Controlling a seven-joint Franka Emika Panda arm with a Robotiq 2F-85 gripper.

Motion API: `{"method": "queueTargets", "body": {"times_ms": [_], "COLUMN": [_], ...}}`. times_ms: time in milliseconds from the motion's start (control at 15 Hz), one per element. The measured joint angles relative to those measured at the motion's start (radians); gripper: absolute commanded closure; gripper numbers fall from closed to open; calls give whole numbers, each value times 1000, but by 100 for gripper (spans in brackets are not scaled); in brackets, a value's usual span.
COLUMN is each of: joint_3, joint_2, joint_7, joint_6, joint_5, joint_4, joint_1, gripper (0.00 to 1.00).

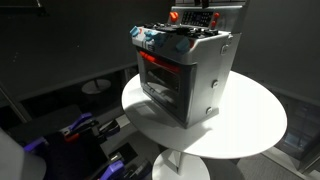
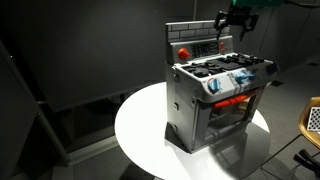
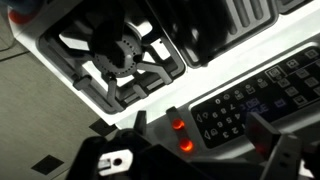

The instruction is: Press a button on the toy stove

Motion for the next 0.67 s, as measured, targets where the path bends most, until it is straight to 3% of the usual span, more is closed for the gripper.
{"method": "queueTargets", "body": {"times_ms": [667], "joint_3": [-61], "joint_2": [45], "joint_7": [10], "joint_6": [-52], "joint_5": [0], "joint_4": [24], "joint_1": [-30], "gripper": [0]}}
